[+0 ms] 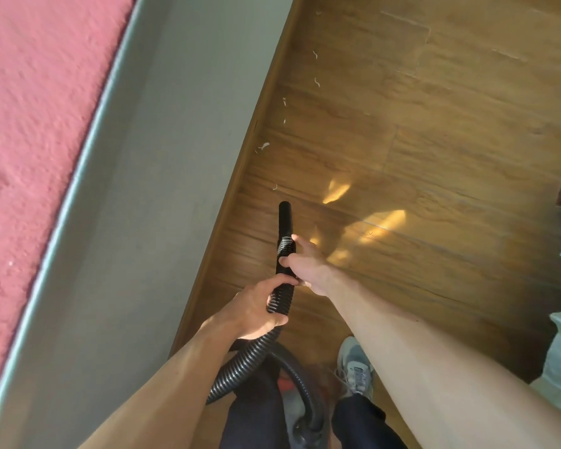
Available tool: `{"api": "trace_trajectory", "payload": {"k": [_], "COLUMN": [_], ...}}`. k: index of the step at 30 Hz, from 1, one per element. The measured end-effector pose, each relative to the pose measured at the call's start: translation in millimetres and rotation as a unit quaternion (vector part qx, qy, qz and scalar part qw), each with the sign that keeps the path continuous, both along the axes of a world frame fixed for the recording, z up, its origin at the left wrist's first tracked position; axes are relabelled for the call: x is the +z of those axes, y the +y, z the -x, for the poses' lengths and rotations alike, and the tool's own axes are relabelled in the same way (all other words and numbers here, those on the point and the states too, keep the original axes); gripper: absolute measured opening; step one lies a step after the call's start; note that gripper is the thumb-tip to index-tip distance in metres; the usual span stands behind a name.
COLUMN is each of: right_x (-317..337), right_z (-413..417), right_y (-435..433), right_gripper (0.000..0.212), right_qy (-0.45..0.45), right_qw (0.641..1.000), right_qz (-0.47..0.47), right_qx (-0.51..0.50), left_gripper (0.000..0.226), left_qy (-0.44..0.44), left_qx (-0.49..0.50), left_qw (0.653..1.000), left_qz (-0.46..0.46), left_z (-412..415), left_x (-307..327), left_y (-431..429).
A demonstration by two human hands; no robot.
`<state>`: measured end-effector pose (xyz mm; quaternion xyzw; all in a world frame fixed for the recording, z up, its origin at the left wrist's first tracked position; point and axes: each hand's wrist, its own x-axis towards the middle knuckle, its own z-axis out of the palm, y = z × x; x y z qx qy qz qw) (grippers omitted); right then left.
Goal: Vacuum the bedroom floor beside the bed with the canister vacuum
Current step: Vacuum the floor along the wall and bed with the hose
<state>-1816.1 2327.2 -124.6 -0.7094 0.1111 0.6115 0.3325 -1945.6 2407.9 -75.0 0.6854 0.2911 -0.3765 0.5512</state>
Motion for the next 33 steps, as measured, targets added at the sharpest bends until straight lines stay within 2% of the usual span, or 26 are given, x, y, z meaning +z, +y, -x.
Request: {"api": "trace_trajectory", "payload": {"k": [8, 20, 33], "right_x": [-23, -81, -91], "right_z": [-21, -77, -107], "right_y": [23, 49, 84], "right_gripper": [0.075, 0.074, 0.076], "right_qy": [-0.003, 0.014, -0.008], "right_qw": [0.999, 0.993, 0.988], "right_qz": [0.012, -0.008, -0.058], "right_qx": [0.034, 0.116, 0.143], "left_gripper": [0.063, 0.065, 0.062], "left_qy": [0.012, 0.052, 0.065], "left_qx": [0.009, 0.04, 0.113], "left_qw": [1.0, 0.998, 0.991], "left_qz": [0.005, 0.016, 0.031], "left_z": [-24, -73, -98], "left_x": [-14, -58, -70], "left_y": [19, 42, 65]}}
